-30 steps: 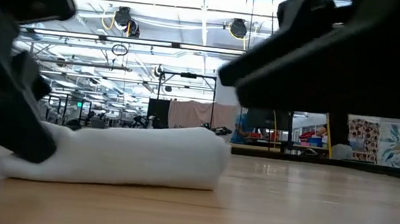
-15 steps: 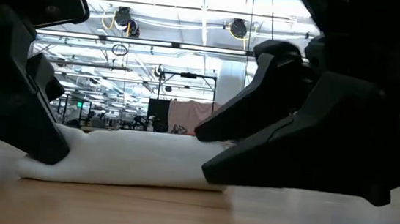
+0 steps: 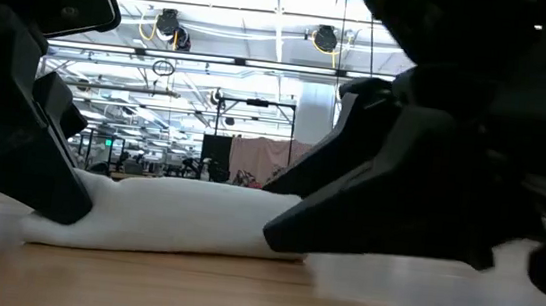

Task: Roll napkin
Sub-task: Roll the white table napkin

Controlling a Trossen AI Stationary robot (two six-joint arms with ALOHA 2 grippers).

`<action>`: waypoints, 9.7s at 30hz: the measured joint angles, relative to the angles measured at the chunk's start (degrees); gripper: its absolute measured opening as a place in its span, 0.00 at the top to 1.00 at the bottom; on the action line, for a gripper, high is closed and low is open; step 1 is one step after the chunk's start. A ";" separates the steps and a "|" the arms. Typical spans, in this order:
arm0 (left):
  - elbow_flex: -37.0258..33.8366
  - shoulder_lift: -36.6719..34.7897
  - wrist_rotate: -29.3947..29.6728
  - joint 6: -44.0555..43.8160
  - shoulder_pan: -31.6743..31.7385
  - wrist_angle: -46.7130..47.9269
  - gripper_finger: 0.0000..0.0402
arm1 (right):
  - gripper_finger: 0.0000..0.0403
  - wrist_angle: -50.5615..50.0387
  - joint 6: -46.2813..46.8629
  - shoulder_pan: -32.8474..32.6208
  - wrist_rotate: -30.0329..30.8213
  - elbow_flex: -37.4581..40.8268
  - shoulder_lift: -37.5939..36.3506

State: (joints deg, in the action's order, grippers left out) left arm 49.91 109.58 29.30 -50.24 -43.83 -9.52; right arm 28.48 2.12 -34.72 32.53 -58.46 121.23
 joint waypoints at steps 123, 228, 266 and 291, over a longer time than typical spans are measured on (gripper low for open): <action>0.57 -1.75 -23.19 4.02 15.85 -6.69 0.82 | 0.92 -20.97 17.79 -1.27 0.74 -0.20 -5.46; 1.70 1.57 -29.52 27.88 15.28 -8.55 0.92 | 0.99 -20.72 20.11 12.77 -20.43 -0.15 -6.84; 1.57 1.22 -32.08 16.04 17.88 -9.14 0.92 | 0.41 -6.91 5.59 -7.35 6.51 0.00 -3.07; 1.46 -2.75 -28.59 16.48 17.90 -5.39 0.67 | 0.68 -12.20 19.59 -4.72 4.68 -0.11 -1.62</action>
State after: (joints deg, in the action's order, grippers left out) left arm 51.37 106.83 0.70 -33.75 -25.93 -14.91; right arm 16.28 21.71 -39.44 37.22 -58.57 119.61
